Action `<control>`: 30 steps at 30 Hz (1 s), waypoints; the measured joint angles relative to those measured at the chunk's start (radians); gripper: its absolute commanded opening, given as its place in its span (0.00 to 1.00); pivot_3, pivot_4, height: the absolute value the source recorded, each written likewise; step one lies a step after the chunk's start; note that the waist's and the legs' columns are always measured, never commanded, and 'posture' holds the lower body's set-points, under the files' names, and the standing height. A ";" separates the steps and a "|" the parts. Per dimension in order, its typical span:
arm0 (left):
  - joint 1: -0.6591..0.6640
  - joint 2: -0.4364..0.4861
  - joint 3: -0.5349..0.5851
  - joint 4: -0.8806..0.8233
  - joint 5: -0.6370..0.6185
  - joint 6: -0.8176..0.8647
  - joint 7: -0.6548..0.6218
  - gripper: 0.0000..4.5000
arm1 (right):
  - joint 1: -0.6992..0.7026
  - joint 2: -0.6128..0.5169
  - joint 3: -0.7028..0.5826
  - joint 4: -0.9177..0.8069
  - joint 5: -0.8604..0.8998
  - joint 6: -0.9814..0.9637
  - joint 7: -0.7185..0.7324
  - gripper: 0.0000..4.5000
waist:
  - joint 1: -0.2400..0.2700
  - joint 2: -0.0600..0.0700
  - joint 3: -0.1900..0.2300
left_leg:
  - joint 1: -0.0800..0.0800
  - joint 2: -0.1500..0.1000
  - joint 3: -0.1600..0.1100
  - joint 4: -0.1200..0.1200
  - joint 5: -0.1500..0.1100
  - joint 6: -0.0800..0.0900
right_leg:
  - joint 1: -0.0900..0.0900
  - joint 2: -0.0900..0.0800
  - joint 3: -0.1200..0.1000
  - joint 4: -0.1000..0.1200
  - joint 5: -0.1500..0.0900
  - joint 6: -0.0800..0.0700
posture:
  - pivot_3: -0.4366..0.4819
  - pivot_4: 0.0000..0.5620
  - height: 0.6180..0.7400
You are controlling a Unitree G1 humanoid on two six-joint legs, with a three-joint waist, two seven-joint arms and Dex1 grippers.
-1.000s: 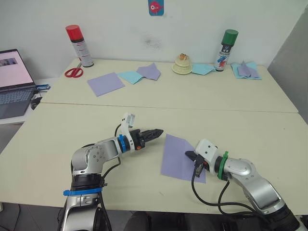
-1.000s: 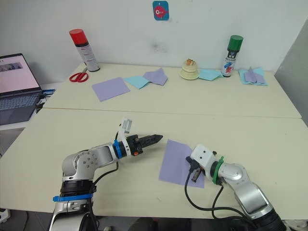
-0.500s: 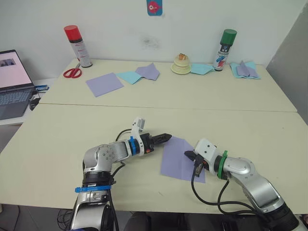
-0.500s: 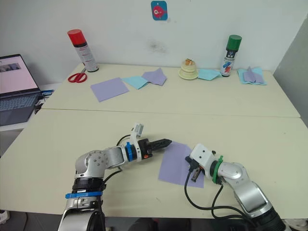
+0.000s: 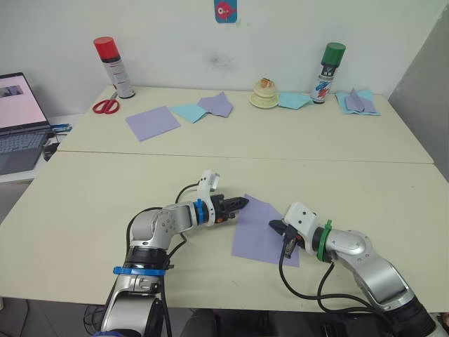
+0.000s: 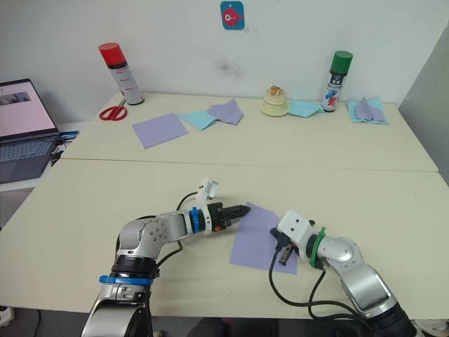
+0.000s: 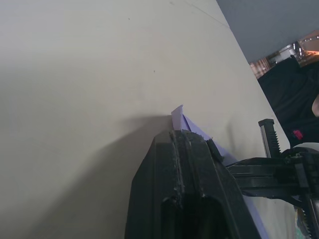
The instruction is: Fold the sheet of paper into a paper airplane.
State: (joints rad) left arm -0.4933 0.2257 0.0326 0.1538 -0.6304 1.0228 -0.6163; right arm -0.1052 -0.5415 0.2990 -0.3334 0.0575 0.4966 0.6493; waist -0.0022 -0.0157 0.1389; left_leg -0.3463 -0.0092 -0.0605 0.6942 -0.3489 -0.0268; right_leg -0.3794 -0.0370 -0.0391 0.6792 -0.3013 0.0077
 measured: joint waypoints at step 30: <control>-0.048 0.204 -0.558 -0.105 0.576 -0.646 -0.293 0.01 | 0.017 0.003 -0.001 -0.024 0.000 0.019 -0.020 0.00 | 0.001 0.003 0.002 | -0.001 0.000 0.000 -0.002 -0.002 0.003 | 0.000 0.000 0.000 -0.002 0.000 0.000 | 0.48 0.27 0.81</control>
State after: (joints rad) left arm -0.5415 0.4301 -0.5251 0.0493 -0.0544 0.3765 -0.9091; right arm -0.0883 -0.5384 0.2982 -0.3577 0.0577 0.5160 0.6297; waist -0.0010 -0.0129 0.1409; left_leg -0.3469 -0.0095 -0.0602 0.6919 -0.3506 -0.0236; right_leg -0.3795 -0.0370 -0.0388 0.6774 -0.3014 0.0076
